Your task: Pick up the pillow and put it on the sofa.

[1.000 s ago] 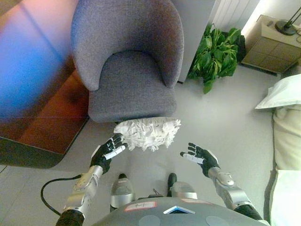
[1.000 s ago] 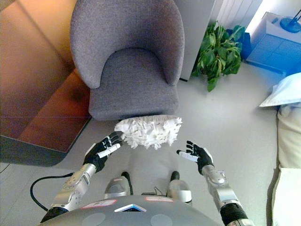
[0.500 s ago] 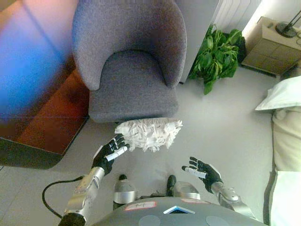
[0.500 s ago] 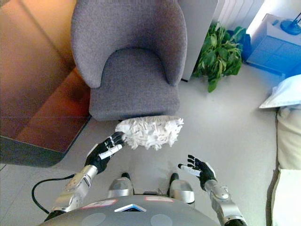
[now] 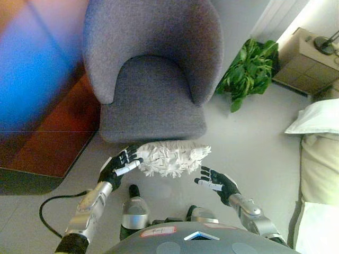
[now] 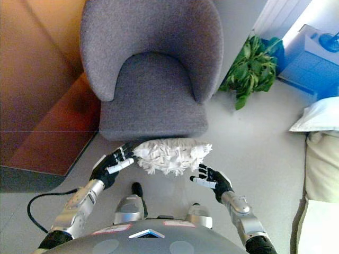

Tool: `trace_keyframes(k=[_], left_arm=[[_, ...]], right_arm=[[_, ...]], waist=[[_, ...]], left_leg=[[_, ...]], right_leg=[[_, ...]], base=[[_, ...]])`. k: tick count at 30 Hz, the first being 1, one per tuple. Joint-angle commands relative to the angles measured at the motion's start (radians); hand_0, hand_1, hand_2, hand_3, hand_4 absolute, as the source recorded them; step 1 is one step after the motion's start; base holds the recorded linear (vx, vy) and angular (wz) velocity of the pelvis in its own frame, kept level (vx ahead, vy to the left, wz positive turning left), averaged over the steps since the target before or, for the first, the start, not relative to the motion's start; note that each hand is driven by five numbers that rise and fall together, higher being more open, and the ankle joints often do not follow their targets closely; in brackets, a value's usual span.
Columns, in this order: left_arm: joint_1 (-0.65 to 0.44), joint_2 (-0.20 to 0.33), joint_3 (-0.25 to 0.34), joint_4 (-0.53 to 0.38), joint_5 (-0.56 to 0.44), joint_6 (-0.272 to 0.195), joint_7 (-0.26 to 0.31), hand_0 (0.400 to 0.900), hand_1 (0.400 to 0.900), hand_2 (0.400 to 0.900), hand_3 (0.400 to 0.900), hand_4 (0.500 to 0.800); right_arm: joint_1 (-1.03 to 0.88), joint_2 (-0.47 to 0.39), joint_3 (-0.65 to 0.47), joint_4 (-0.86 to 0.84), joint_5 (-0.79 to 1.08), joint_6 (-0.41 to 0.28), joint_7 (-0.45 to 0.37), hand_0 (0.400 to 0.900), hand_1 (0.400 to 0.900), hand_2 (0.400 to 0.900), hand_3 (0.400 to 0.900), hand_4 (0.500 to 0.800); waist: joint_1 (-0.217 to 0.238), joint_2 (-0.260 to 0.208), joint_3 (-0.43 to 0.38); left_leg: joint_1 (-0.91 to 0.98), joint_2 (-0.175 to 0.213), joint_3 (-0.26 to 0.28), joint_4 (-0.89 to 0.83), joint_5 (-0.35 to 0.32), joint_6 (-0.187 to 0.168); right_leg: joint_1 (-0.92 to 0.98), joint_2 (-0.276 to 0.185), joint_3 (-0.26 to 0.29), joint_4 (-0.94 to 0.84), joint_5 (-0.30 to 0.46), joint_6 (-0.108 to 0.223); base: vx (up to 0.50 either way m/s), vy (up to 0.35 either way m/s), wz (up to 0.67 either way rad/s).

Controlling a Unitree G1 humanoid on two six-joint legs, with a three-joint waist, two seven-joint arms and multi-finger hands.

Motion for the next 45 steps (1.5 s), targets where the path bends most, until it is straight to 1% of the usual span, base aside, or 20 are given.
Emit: trace_keyframes(k=[1,2,4,6,7,10,12,13,15,16,18,19,21,22,23,26,30,34,40,45], left_arm=[[0.024,0.044,0.012,-0.095,0.013,-0.041,-0.04,0.9,0.9,0.9,0.9,0.8],[0.026,0.043,0.011,-0.096,0.021,-0.042,-0.031,0.9,0.9,0.9,0.9,0.8],[0.02,0.042,0.008,-0.104,0.006,-0.03,-0.007,0.9,0.9,0.9,0.9,0.8],[0.012,0.044,0.023,-0.117,-0.01,-0.011,-0.019,0.9,0.9,0.9,0.9,0.8],[0.012,0.047,0.026,-0.123,-0.013,-0.006,-0.025,0.9,0.9,0.9,0.9,0.8],[0.007,0.065,0.035,-0.136,-0.04,0.007,-0.036,0.9,0.9,0.9,0.9,0.8],[0.007,0.073,0.031,-0.138,-0.062,0.006,-0.037,0.9,0.9,0.9,0.9,0.8],[0.008,0.075,0.021,-0.135,-0.071,-0.001,-0.038,0.9,0.9,0.9,0.9,0.8],[0.006,0.077,0.017,-0.138,-0.081,0.0,-0.034,0.9,0.9,0.9,0.9,0.8],[0.005,0.082,0.02,-0.141,-0.095,0.007,-0.04,0.9,0.9,0.9,0.9,0.8],[0.007,0.083,0.021,-0.142,-0.1,0.015,-0.042,0.9,0.9,0.9,0.9,0.8],[0.014,0.081,0.016,-0.139,-0.089,0.024,-0.049,0.9,0.9,0.9,0.9,0.8],[0.028,0.078,0.019,-0.151,-0.079,0.034,-0.044,0.9,0.9,0.9,0.9,0.8],[0.047,0.078,0.03,-0.17,-0.092,0.058,-0.051,0.9,0.9,0.9,0.9,0.8],[0.052,0.078,0.032,-0.174,-0.094,0.061,-0.052,0.9,0.9,0.9,0.9,0.8],[0.091,0.084,0.041,-0.223,-0.087,0.055,-0.065,0.9,0.9,0.9,0.9,0.8],[0.073,0.118,0.046,-0.258,-0.152,0.038,-0.071,0.9,0.9,0.9,0.9,0.8],[0.022,0.145,0.027,-0.287,-0.209,0.0,-0.058,0.9,0.9,0.9,0.9,0.8],[-0.061,0.168,-0.024,-0.311,-0.25,-0.072,-0.008,0.9,0.9,0.9,0.9,0.8],[-0.115,0.164,-0.05,-0.317,-0.253,-0.118,0.021,0.9,0.9,0.9,0.9,0.8]], right_arm=[[-0.016,-0.029,-0.015,-0.089,-0.029,-0.056,-0.058,0.9,0.9,0.9,0.9,0.8],[-0.017,-0.032,-0.005,-0.097,-0.054,-0.061,-0.078,0.9,0.9,0.9,0.9,0.8],[-0.028,-0.035,0.012,-0.098,-0.089,-0.076,-0.094,0.9,0.9,0.9,0.9,0.8],[-0.035,-0.045,0.022,-0.117,-0.139,-0.1,-0.104,0.9,0.9,0.9,0.9,0.8],[-0.034,-0.049,0.02,-0.127,-0.15,-0.104,-0.106,0.9,0.9,0.9,0.9,0.8],[-0.018,-0.073,0.01,-0.161,-0.236,-0.137,-0.109,0.9,0.9,0.9,0.9,0.8],[-0.015,-0.09,0.011,-0.177,-0.262,-0.145,-0.118,0.9,0.9,0.9,0.9,0.8],[-0.02,-0.1,0.018,-0.183,-0.278,-0.143,-0.141,0.9,0.9,0.9,0.9,0.8],[-0.042,-0.107,0.03,-0.178,-0.333,-0.134,-0.167,0.9,0.9,0.9,0.9,0.8],[-0.062,-0.118,0.035,-0.173,-0.373,-0.121,-0.19,0.9,0.9,0.9,0.9,0.8],[-0.072,-0.132,0.032,-0.165,-0.41,-0.112,-0.221,0.9,0.9,0.9,0.9,0.8],[-0.073,-0.145,0.018,-0.161,-0.432,-0.096,-0.246,0.9,0.9,0.9,0.9,0.8],[-0.069,-0.158,0.006,-0.181,-0.466,-0.078,-0.253,0.9,0.9,0.9,0.9,0.8],[-0.065,-0.182,-0.005,-0.205,-0.503,-0.073,-0.259,0.9,0.9,0.9,0.9,0.8],[-0.064,-0.186,-0.007,-0.208,-0.516,-0.075,-0.257,0.9,0.9,0.9,0.9,0.8],[-0.079,-0.235,-0.016,-0.237,-0.583,-0.071,-0.227,0.9,0.9,0.9,0.9,0.8],[-0.146,-0.292,0.006,-0.237,-0.593,-0.07,-0.219,0.9,0.9,0.9,0.9,0.8],[-0.231,-0.328,0.045,-0.232,-0.564,-0.061,-0.227,0.9,0.9,0.9,0.9,0.8],[-0.316,-0.326,0.1,-0.215,-0.477,-0.058,-0.191,0.9,0.9,0.9,0.9,0.8],[-0.375,-0.322,0.127,-0.215,-0.454,-0.055,-0.198,0.9,0.9,0.9,0.9,0.8]], waist=[[0.017,0.046,-0.074],[0.011,0.065,-0.073],[0.001,0.066,-0.069],[0.0,0.082,-0.062],[-0.004,0.085,-0.058],[-0.02,0.068,-0.043],[-0.028,0.052,-0.042],[-0.029,0.042,-0.046],[-0.034,0.045,-0.043],[-0.029,0.047,-0.04],[-0.018,0.048,-0.047],[-0.011,0.042,-0.045],[-0.012,0.039,-0.048],[-0.004,0.04,-0.046],[-0.005,0.041,-0.045],[0.0,0.048,-0.021],[0.005,0.063,0.041],[0.002,0.074,0.12],[0.001,0.079,0.209],[0.004,0.088,0.258]], left_leg=[[-0.093,-0.058,-0.075,0.033,-0.08,0.112],[-0.068,-0.056,-0.079,0.037,-0.102,0.123],[-0.02,-0.076,-0.094,0.03,-0.133,0.126],[0.001,-0.06,-0.086,0.028,-0.115,0.111],[0.011,-0.056,-0.09,0.029,-0.117,0.103],[0.049,-0.037,-0.096,0.032,-0.128,0.058],[0.063,-0.018,-0.115,0.04,-0.15,0.024],[0.064,0.011,-0.116,0.048,-0.158,-0.004],[0.063,0.057,-0.103,0.053,-0.144,-0.029],[0.069,0.088,-0.1,0.046,-0.136,-0.039],[0.077,0.114,-0.109,0.037,-0.136,-0.056],[0.059,0.139,-0.113,0.051,-0.106,-0.07],[0.046,0.163,-0.123,0.059,-0.087,-0.083],[0.036,0.195,-0.131,0.072,-0.07,-0.104],[0.035,0.201,-0.135,0.075,-0.069,-0.107],[0.0,0.242,-0.162,0.135,-0.068,-0.128],[-0.074,0.282,-0.215,0.209,-0.082,-0.15],[-0.174,0.301,-0.273,0.267,-0.088,-0.155],[-0.365,0.283,-0.346,0.405,-0.124,-0.146],[-0.49,0.264,-0.341,0.479,-0.141,-0.138]], right_leg=[[0.0,0.029,0.024,0.507,0.095,0.056],[-0.08,0.004,0.015,0.624,0.098,0.046],[-0.163,-0.034,0.019,0.681,0.066,0.047],[-0.195,-0.039,-0.036,0.585,0.056,0.008],[-0.197,-0.056,-0.041,0.541,0.075,0.01],[-0.215,-0.178,-0.046,0.312,0.23,0.056],[-0.201,-0.214,-0.028,0.138,0.295,0.091],[-0.2,-0.24,-0.021,0.006,0.362,0.091],[-0.21,-0.263,-0.023,-0.061,0.45,0.091],[-0.214,-0.261,-0.024,-0.049,0.443,0.091],[-0.174,-0.246,-0.05,-0.075,0.387,0.091],[-0.134,-0.224,-0.08,-0.074,0.361,0.091],[-0.116,-0.208,-0.085,-0.075,0.324,0.091],[-0.097,-0.186,-0.102,-0.077,0.248,0.091],[-0.093,-0.182,-0.105,-0.075,0.235,0.091],[-0.101,-0.162,-0.094,-0.052,0.168,0.091],[-0.187,-0.165,-0.064,0.01,0.129,0.078],[-0.351,-0.205,-0.01,0.125,0.109,0.072],[-0.562,-0.268,0.064,0.28,0.082,0.074],[-0.691,-0.281,0.086,0.371,0.057,0.079]], base=[[0.28,0.295,0.16],[0.27,0.254,0.09],[0.22,0.14,0.06],[0.14,-0.037,0.13],[0.12,-0.136,0.23],[0.2,-0.283,0.33],[0.27,-0.465,0.41],[0.29,-0.507,0.45],[0.15,-0.391,0.47],[0.13,-0.295,0.46],[0.25,-0.242,0.52],[0.25,-0.26,0.7],[0.15,-0.191,0.53],[0.13,-0.119,0.26],[0.15,-0.118,0.25],[0.05,-0.079,0.17],[-0.11,-0.07,0.24],[-0.22,-0.033,0.24],[-0.2,0.001,0.19],[-0.18,0.015,0.13]])
